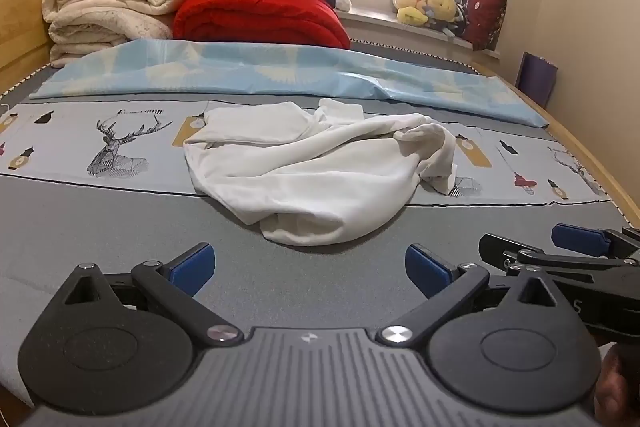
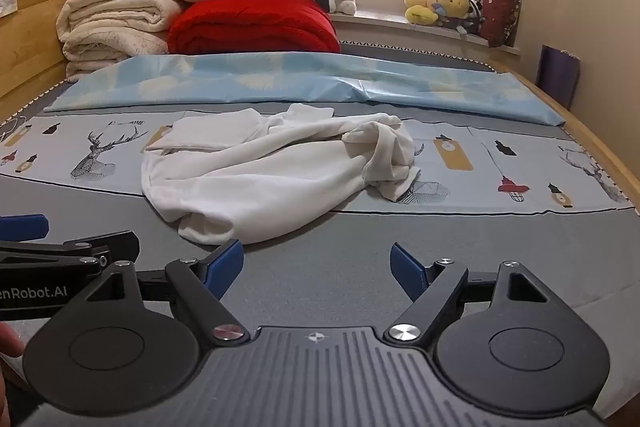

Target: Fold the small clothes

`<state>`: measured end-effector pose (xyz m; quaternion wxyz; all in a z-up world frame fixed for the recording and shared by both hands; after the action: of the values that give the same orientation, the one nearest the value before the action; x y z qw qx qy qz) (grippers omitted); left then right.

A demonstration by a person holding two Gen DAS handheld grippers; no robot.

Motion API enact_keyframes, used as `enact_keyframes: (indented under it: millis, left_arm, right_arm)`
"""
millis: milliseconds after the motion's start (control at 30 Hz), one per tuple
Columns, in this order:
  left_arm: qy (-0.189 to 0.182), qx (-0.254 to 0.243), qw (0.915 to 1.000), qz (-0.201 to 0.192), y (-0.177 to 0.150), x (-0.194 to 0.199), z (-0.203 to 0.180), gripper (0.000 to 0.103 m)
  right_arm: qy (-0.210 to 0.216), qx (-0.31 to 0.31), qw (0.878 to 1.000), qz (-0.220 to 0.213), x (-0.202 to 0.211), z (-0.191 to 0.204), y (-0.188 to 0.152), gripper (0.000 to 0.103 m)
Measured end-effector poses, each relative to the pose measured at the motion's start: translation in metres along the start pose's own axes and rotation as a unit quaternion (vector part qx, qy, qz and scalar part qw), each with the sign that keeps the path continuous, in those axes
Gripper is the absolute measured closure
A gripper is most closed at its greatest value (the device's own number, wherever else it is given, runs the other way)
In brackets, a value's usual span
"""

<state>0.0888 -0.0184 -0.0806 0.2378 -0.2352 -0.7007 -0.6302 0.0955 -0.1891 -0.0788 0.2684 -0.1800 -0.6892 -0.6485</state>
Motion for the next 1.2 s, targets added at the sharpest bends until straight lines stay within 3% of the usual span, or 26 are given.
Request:
enact_keyframes:
  millis: [1200]
  left_arm:
    - [-0.003, 0.008, 1.0, 0.002, 0.0024, 0.001, 0.0039, 0.001]
  right_arm:
    - [0.003, 0.0, 1.0, -0.001, 0.0009, 0.0014, -0.0009, 0.021]
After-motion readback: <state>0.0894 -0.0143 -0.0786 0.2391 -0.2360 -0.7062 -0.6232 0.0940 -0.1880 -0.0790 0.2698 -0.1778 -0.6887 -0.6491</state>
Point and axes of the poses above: each gripper's, at about its wrist camera, not at the fingertips, and x roughly against the way its jaws point, z to its left, y to its top, the point moved 9 cm from there along -x, roughly the way its jaws point, and after that the axes turned 1 degree about z, right-handed, at the moved point
